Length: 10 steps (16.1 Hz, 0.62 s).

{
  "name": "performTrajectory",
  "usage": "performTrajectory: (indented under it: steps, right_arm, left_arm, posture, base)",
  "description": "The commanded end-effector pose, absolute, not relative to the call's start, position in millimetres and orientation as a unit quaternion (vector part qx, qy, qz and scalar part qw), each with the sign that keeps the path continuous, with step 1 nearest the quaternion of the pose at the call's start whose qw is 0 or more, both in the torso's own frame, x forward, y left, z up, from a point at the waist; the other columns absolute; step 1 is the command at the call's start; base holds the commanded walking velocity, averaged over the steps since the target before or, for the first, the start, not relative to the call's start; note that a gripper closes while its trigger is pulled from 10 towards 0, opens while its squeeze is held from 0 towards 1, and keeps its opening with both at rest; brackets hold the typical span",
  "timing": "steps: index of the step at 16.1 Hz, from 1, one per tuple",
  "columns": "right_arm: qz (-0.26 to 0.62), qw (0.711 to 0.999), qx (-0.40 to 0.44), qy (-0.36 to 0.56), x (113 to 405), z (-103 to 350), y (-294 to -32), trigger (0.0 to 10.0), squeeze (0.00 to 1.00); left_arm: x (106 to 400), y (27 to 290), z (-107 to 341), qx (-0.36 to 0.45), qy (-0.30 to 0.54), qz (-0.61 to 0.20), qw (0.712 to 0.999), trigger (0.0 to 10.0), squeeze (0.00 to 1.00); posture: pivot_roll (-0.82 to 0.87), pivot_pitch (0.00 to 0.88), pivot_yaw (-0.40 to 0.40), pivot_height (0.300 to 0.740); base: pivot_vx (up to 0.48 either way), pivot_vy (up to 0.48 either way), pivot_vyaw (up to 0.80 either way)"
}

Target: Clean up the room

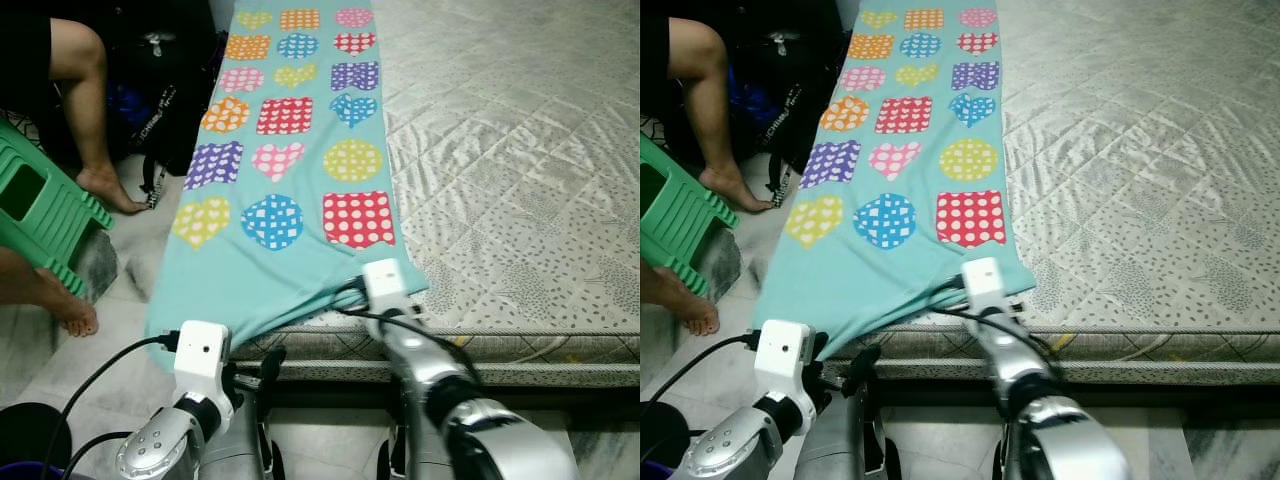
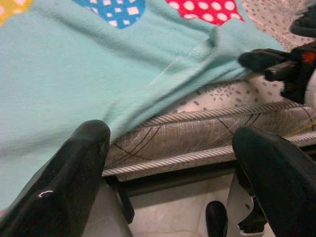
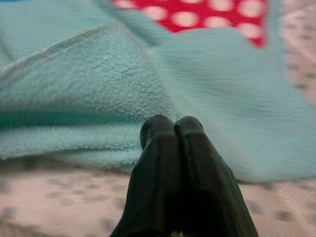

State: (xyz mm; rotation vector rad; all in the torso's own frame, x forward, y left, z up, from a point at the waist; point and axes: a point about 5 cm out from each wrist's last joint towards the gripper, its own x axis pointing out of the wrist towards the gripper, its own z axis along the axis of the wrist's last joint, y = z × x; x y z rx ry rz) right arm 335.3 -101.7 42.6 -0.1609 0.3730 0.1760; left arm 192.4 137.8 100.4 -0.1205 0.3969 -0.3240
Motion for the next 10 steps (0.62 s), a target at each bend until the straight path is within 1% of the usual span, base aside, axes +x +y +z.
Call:
performTrajectory:
  steps: [1,4,6,10]
  right_arm:
    - [0.085,0.977,-0.071,0.183,332.7,40.3,-105.0,0.0,0.00]
    - [0.082,0.981,-0.072,0.163,328.3,42.4,-118.6,0.0,0.00]
    - [0.092,0.979,-0.067,0.172,312.3,37.6,-128.4,0.0,0.00]
    - [0.131,0.971,-0.065,0.189,281.9,43.3,-136.2,0.0,0.00]
  left_arm:
    - [190.9,140.7,96.3,-0.056,0.204,-0.157,0.965,10.0,0.00]
    - [191.5,142.5,96.4,-0.053,0.203,-0.158,0.965,10.0,0.00]
    - [191.8,143.0,96.3,-0.052,0.204,-0.158,0.965,10.0,0.00]
    - [191.7,143.6,94.5,-0.050,0.207,-0.163,0.963,10.0,0.00]
  posture:
    - [0.08,0.147,0.042,0.570]
    - [0.07,0.147,0.045,0.570]
    - [0.06,0.145,0.048,0.570]
    - [0.04,0.141,0.055,0.570]
  base:
    - [0.000,0.000,0.00]
    - [0.000,0.000,0.00]
    - [0.000,0.000,0.00]
    - [0.000,0.000,0.00]
